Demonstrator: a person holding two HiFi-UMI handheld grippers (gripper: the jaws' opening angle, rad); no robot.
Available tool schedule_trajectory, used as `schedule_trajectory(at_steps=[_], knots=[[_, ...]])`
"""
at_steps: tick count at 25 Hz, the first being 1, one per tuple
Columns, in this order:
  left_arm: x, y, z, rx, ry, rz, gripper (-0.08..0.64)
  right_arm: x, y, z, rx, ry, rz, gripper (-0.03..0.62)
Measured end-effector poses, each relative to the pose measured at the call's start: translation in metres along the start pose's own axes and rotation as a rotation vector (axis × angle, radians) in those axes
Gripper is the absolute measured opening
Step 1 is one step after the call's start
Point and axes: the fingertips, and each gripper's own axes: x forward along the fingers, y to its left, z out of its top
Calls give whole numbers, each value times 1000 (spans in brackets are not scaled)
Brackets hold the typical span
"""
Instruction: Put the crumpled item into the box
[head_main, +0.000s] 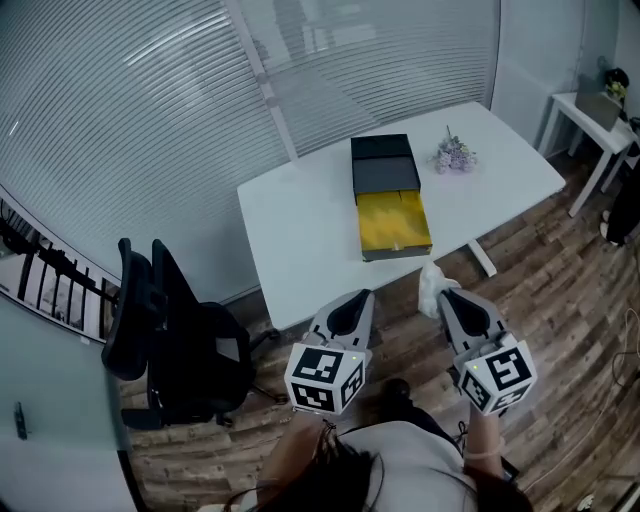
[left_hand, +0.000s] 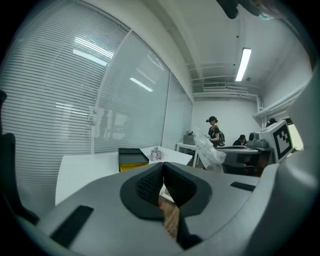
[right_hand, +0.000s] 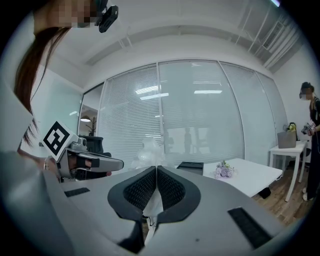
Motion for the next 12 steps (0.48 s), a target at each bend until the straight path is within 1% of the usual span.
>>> schedule_trajectory(at_steps=[12], knots=[[50, 12, 17, 1, -11, 39, 18, 32, -53, 6, 4, -7, 17, 32]])
